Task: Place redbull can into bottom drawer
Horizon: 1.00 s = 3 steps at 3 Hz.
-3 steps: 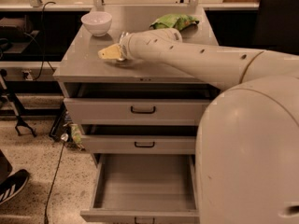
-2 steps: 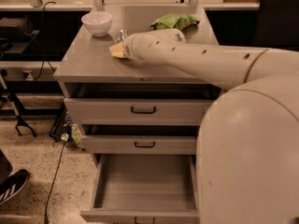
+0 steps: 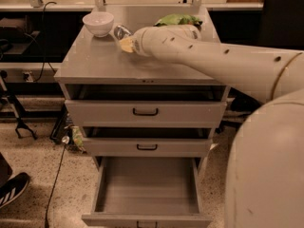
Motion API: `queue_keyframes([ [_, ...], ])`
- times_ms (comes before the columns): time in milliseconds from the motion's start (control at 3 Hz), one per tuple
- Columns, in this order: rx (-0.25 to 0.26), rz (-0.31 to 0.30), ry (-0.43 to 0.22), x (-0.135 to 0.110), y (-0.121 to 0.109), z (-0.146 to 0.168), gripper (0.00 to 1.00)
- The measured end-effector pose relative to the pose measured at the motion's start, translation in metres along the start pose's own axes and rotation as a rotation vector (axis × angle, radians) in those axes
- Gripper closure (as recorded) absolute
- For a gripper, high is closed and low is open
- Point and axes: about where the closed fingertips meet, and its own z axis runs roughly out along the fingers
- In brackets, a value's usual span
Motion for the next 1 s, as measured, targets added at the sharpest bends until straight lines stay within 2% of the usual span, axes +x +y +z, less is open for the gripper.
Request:
queue_keyframes([
  [333,-0.025,-0.009,-0.020,-0.012,-0.005,-0.029,1.00],
  [667,-0.084,0.007,-0.010,-0.009,-0.020,-0.067,1.00],
  [1000,-0.185,0.028,-0.005,0.004,-0.016,-0.108,1.00],
])
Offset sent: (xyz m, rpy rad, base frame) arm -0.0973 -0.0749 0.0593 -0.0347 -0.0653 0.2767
